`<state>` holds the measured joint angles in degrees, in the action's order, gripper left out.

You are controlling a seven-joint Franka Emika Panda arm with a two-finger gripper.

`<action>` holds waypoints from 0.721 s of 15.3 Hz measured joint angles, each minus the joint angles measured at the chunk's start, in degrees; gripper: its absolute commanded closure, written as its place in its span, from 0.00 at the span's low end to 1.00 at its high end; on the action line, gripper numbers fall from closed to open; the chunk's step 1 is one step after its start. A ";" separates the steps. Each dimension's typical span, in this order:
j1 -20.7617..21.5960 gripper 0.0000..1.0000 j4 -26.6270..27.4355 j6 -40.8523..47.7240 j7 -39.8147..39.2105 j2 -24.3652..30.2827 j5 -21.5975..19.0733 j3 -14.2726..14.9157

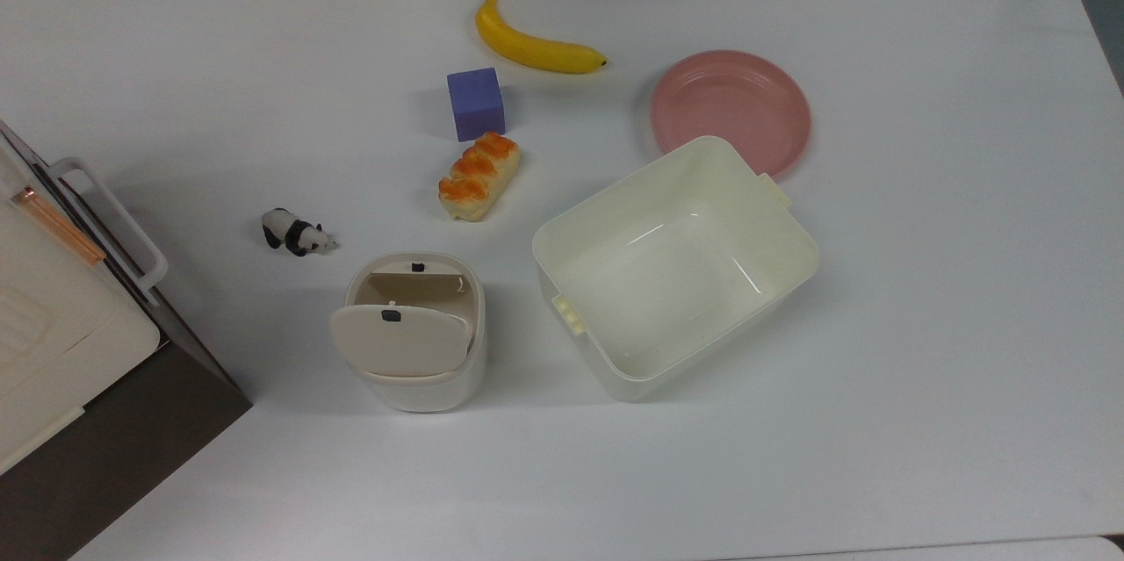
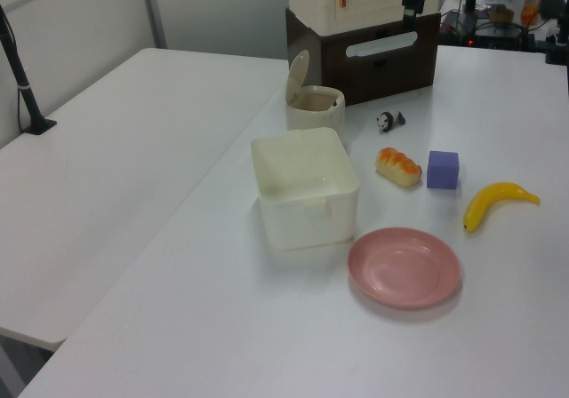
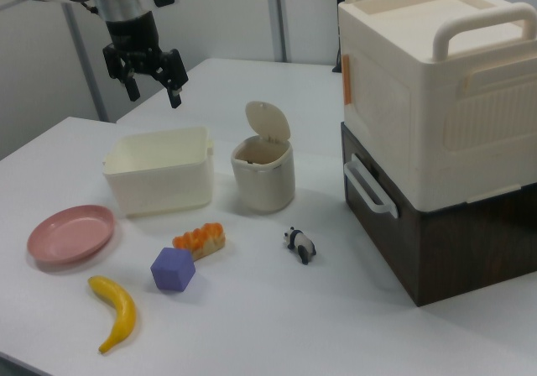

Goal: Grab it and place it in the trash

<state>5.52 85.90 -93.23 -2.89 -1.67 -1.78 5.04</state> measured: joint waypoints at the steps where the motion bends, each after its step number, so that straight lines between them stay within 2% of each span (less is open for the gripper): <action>1: 0.00 0.00 0.03 0.00 -0.01 -0.03 0.00 0.00; 11: 0.00 0.00 0.11 2.06 -0.02 -0.45 0.00 0.00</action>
<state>5.52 86.01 -91.17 -2.91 -2.13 -1.78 5.04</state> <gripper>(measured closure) 0.000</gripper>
